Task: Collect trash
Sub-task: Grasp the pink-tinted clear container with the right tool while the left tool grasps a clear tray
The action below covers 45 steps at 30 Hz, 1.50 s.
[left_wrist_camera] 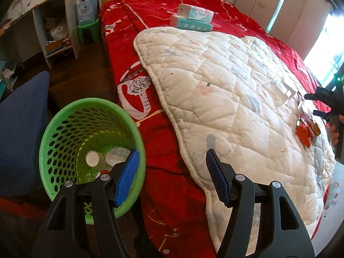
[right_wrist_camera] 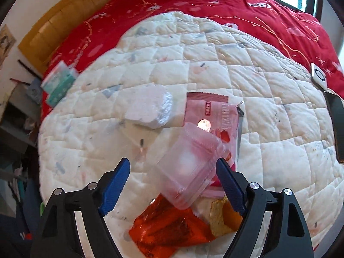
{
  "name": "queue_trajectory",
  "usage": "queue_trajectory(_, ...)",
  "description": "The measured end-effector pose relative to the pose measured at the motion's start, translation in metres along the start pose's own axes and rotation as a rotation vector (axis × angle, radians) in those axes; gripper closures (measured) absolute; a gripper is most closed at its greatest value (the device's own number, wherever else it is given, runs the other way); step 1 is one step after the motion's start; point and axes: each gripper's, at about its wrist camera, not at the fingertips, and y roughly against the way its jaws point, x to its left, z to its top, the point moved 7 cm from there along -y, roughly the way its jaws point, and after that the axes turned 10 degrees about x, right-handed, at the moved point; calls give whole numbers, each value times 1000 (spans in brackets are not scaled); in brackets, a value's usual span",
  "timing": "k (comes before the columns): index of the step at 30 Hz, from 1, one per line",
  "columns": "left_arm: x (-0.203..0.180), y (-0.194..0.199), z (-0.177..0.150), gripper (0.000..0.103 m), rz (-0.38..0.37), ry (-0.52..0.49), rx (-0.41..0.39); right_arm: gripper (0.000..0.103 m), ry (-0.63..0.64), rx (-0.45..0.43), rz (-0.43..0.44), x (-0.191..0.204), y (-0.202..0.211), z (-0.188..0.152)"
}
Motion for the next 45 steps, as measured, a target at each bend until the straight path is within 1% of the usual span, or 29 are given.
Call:
queue_trajectory(4, -8, -3, 4, 39, -8, -14, 1, 26, -29, 22, -49, -4, -13, 6)
queue_trajectory(7, -15, -6, 6, 39, -11, -30, 4, 38, -64, 26, -85, -10, -20, 8)
queue_trajectory(11, -28, -8, 10, 39, -24, -47, 9, 45, -74, 24, -82, -15, -21, 7)
queue_trajectory(14, -42, -10, 17, 39, -42, -60, 9, 49, -62, 0, -68, -15, -12, 6)
queue_trajectory(19, -75, -9, 38, 39, -87, -84, 0, 50, -21, -38, -22, -18, 10, 1)
queue_trajectory(22, -102, -11, 50, 39, -130, -94, -2, 50, -1, -51, 24, -19, 22, -4)
queue_trajectory(29, -174, -31, 77, 39, -231, -105, 43, 50, 62, -80, 84, -30, 46, -18)
queue_trajectory(33, -212, -45, 93, 39, -248, -110, 63, 50, 99, -102, 102, -41, 57, -29)
queue_trajectory(37, -246, -65, 110, 38, -243, -99, 94, 50, 131, -112, 113, -51, 62, -40)
queue_trajectory(43, -269, -99, 130, 36, -267, -16, 153, 50, 147, -124, 147, -67, 67, -54)
queue_trajectory(45, -277, -109, 135, 36, -271, -4, 163, 50, 153, -130, 149, -72, 68, -57)
